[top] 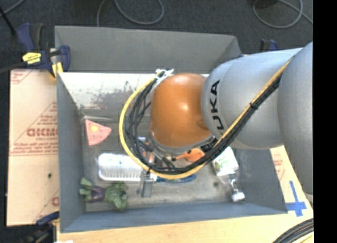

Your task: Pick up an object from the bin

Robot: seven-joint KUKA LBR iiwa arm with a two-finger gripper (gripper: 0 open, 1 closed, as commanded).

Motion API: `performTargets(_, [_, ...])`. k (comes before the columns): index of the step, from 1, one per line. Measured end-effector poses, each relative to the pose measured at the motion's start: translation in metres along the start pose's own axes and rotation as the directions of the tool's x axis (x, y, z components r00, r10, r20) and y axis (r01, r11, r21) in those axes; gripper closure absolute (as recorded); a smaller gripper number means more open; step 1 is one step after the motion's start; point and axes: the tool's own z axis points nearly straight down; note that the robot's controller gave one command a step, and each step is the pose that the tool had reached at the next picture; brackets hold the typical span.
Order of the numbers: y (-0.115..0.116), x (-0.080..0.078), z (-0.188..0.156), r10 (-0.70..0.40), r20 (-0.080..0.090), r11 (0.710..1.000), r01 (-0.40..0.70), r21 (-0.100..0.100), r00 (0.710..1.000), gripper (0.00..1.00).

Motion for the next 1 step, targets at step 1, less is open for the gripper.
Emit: performTargets(1, [-0.0008, -0.0017, -0.0045, 0.004, 0.008, 1.000, -0.004, -0.001, 1.000, 0.00])
